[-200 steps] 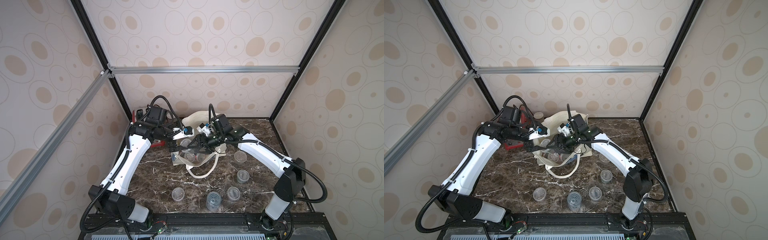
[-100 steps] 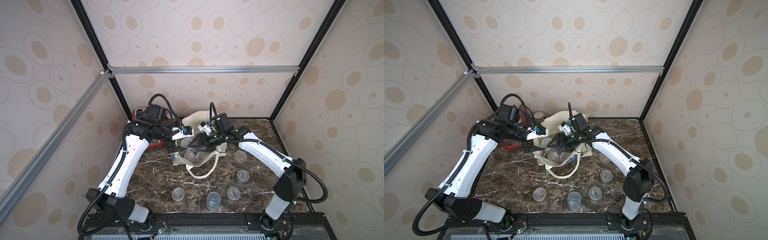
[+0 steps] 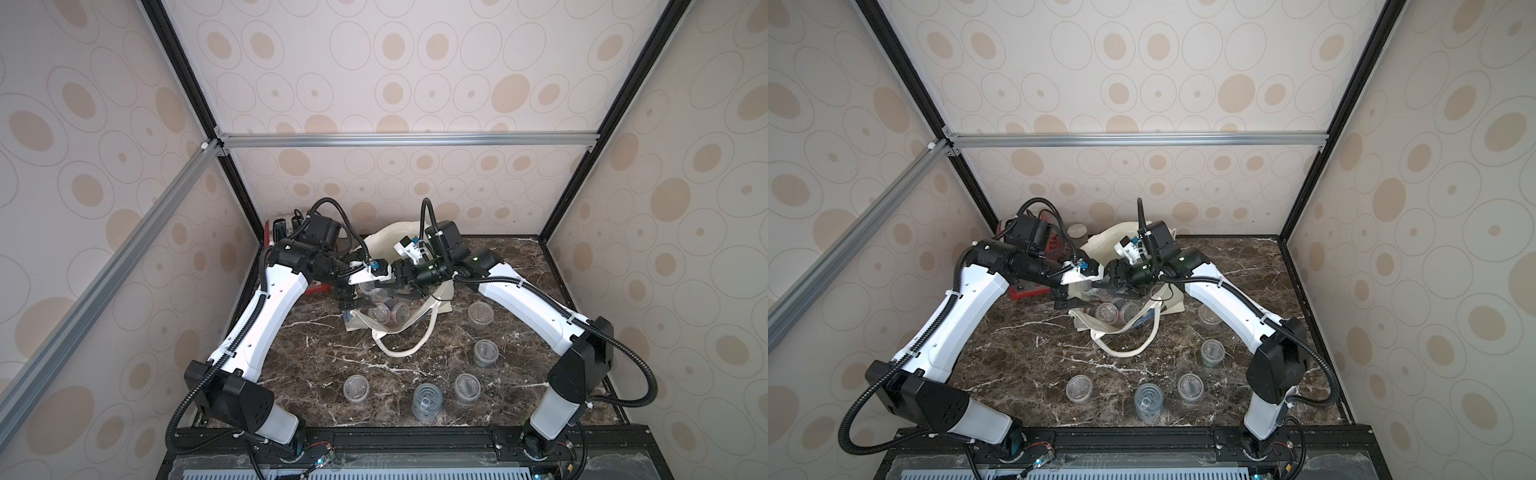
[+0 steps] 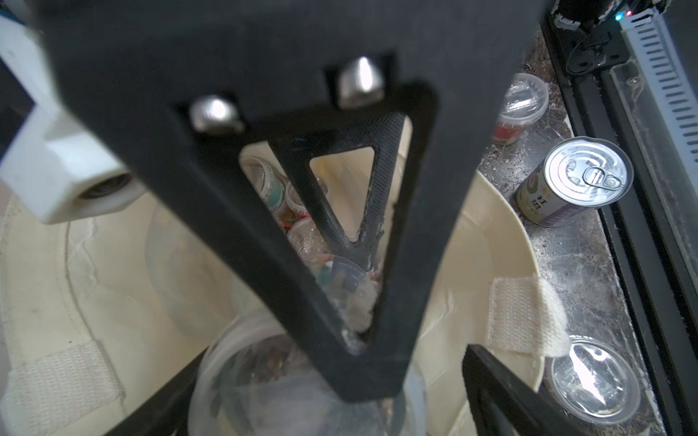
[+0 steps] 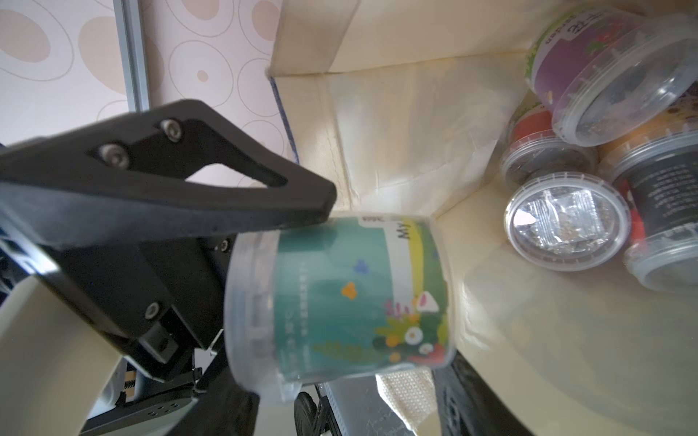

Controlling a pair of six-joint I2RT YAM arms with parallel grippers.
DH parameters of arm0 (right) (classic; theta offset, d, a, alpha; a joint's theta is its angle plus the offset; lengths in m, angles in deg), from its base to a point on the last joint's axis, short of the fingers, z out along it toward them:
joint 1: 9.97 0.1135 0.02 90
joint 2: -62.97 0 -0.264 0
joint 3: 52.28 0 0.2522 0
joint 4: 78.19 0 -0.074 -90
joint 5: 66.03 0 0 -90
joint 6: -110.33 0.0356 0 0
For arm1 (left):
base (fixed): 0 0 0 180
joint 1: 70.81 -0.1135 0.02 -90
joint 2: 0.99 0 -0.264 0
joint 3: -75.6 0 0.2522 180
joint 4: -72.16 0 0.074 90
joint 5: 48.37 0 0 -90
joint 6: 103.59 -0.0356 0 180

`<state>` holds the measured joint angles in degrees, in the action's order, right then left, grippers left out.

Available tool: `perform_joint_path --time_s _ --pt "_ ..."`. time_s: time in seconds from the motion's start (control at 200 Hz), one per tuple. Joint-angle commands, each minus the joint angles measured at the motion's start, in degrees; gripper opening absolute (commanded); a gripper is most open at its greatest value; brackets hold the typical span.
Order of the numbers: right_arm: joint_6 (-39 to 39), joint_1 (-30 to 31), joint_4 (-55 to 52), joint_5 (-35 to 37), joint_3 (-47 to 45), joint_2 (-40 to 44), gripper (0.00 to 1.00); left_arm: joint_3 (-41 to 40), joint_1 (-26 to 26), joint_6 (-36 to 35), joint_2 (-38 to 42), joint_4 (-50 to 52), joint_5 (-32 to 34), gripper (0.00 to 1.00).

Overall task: Take out the seed jars from the canvas bag
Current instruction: Place the seed jar at the center of the board.

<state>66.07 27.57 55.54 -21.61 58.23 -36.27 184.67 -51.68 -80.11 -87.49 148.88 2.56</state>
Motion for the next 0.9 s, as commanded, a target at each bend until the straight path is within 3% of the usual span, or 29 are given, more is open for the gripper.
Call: perform_joint_path --time_s 0.0,0.25,0.475,0.585,0.895 --pt "1.35 0.25 1.91 -1.26 1.26 1.03 0.56 -0.1 0.46 -2.35 -0.07 0.74 -0.65 0.98" --pt "2.0 0.2 2.94 -0.94 1.25 0.95 0.57 -0.17 0.47 -2.15 -0.16 0.6 -1.72 0.93" --pt "1.9 0.17 2.37 -0.14 1.36 0.72 0.57 0.41 0.46 -2.5 0.1 1.74 0.19 0.78" --pt "1.99 0.15 2.53 0.25 0.86 1.06 0.57 0.14 0.46 -1.61 0.6 1.13 1.43 0.77" --pt "1.36 0.03 2.76 3.04 -1.64 3.43 0.78 -0.12 0.46 3.56 2.62 -2.35 4.67 0.68"
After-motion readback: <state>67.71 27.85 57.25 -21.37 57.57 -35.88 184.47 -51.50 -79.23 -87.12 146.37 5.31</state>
